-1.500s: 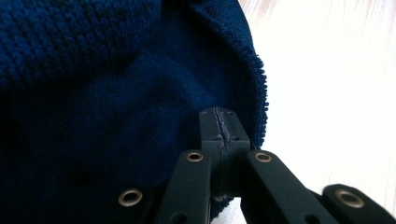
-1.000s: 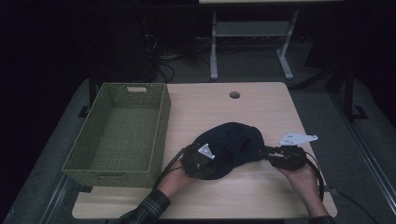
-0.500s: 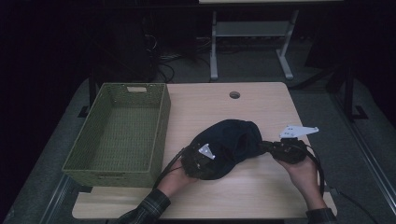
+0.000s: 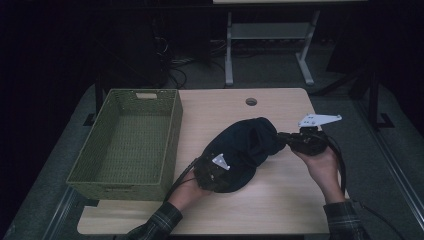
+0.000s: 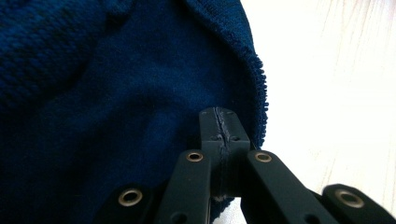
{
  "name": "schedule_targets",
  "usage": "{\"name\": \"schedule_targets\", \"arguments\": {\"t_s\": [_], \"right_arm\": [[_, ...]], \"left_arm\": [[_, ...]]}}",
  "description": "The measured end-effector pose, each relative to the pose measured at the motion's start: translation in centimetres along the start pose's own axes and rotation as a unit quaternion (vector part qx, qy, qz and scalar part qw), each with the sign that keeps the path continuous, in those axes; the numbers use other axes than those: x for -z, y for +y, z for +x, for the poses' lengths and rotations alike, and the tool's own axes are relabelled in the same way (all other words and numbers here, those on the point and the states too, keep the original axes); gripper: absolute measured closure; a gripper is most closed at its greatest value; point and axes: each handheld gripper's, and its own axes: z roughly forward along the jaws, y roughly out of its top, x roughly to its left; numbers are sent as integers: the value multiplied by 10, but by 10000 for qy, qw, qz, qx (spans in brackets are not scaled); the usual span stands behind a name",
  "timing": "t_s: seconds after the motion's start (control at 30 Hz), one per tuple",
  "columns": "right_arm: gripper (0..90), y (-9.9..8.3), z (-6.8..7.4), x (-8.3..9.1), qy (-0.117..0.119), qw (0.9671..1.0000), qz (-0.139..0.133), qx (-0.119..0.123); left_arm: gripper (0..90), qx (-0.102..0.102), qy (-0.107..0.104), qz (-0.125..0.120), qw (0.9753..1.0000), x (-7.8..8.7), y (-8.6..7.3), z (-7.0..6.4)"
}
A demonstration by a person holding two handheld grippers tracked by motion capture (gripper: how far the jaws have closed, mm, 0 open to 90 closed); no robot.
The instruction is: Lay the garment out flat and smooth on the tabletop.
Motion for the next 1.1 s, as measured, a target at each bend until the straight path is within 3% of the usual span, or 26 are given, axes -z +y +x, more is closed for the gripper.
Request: {"name": "schedule_targets", "arguments": {"t_s": [0.3,0.73,0.97,1.1], "right_arm": [[854,23,-5,-9,9,9999,-90,96],[862,70,-12,-10,-272,9988,-253,329],[862,86,-36,-23,-572,9980,-109,250],[862,85,-54,-36,-625,9980,-49,38]], "left_arm": [[900,-2,13,2,10000,0,0,0],[900,18,-28,14,10000,0,0,1],[900,-1,-31,39,10000,1,0,1],[900,-5,-27,47,10000,1,0,1]]}}
